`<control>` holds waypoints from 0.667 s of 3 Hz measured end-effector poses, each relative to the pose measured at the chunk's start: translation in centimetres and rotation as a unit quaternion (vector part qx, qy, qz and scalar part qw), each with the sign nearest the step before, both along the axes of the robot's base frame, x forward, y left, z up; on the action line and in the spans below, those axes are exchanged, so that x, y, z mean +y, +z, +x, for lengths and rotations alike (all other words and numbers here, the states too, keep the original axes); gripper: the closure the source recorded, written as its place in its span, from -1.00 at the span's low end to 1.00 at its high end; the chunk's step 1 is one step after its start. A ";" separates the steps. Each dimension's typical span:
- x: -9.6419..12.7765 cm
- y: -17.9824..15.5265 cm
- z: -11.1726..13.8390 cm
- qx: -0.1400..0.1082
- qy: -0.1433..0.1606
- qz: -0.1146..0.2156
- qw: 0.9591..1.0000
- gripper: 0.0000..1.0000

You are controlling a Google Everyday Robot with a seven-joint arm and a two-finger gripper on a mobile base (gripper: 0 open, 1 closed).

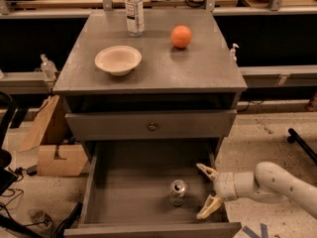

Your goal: Pick 7up can from middle drawer and place on counter

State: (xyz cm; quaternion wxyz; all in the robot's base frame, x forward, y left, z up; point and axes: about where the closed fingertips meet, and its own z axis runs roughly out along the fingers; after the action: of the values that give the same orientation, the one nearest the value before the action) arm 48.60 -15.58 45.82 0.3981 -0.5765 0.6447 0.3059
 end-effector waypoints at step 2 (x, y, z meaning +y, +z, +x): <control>3.8 -3.4 1.6 0.005 -0.001 0.035 0.999 -1.00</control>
Offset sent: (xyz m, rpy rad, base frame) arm 0.0358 0.0538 -0.0447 0.0951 -0.0090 -0.0098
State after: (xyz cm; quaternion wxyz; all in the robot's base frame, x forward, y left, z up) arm 50.19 -11.80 42.39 0.4150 -0.5600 0.6361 0.3311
